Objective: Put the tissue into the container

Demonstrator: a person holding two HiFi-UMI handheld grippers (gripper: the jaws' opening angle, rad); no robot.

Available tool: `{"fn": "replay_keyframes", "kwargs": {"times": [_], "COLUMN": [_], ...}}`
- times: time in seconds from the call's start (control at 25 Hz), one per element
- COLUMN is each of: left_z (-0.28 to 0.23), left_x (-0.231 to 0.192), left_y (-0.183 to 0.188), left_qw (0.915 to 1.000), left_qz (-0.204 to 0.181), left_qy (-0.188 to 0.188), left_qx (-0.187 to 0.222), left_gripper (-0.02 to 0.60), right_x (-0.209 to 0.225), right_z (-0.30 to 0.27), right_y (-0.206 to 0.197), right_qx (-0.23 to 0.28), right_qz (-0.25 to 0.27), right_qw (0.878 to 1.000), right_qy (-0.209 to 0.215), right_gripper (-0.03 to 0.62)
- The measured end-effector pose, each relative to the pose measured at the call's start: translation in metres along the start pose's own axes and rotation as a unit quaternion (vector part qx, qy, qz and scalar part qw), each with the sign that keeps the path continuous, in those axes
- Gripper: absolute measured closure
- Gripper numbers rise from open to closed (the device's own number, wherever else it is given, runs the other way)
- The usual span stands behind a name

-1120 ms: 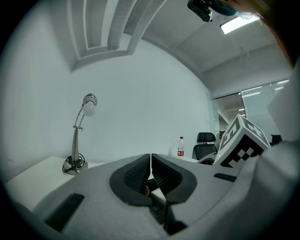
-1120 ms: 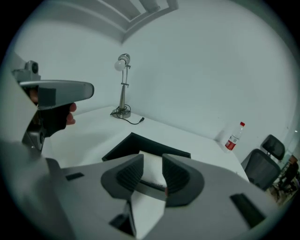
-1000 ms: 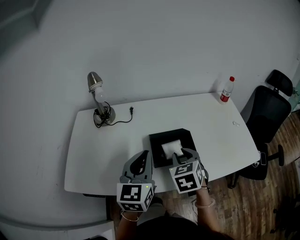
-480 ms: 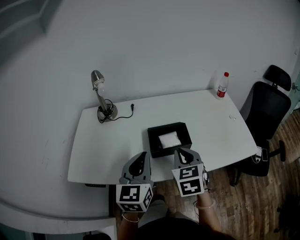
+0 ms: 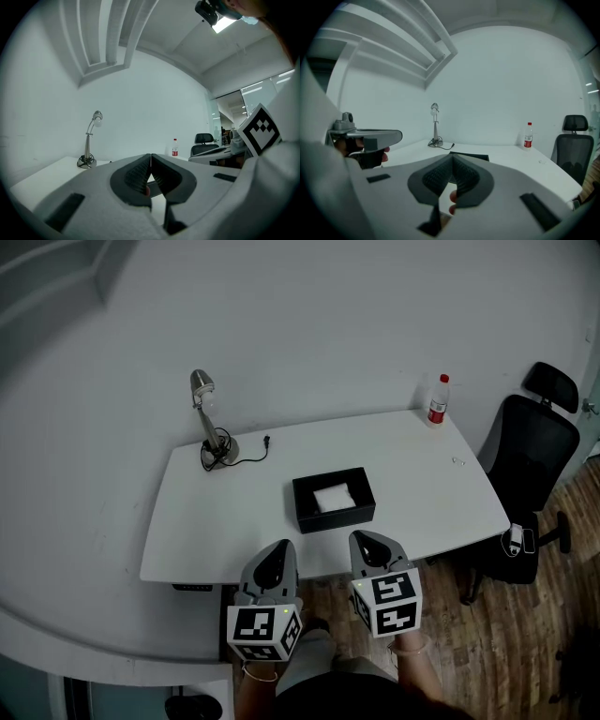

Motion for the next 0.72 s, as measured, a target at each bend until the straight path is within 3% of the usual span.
{"fn": "replay_keyframes", "kwargs": {"times": [0.44, 0.72], "left_z": [0.031, 0.045], "left_x": [0.018, 0.014], "left_y": [0.004, 0.0], "left_qw": [0.9997, 0.9995], "left_qz": [-0.021, -0.029], "left_qy": [-0.003, -0.011], "left_qx": [0.01, 0.013], "left_gripper": [0.554, 0.554], "right_x": [-0.012, -0.026], "right_z": [0.046, 0.055], "right_y": [0.004, 0.005], "right_qx": [0.095, 0.123], "right_qz": [0.028, 0.036], "right_qw": [0.995, 0.992], "right_qy": [-0.001, -0.014], "right_gripper": [0.576, 0.575]}}
Point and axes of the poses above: the fingertips, and each gripper's own axes: z backward along the fingers, x to its right, y out of its top, the point moved 9 cm from there along z, backward along the fingers, and after that the axes turned 15 degrees about -x, right-handed, at the moved point
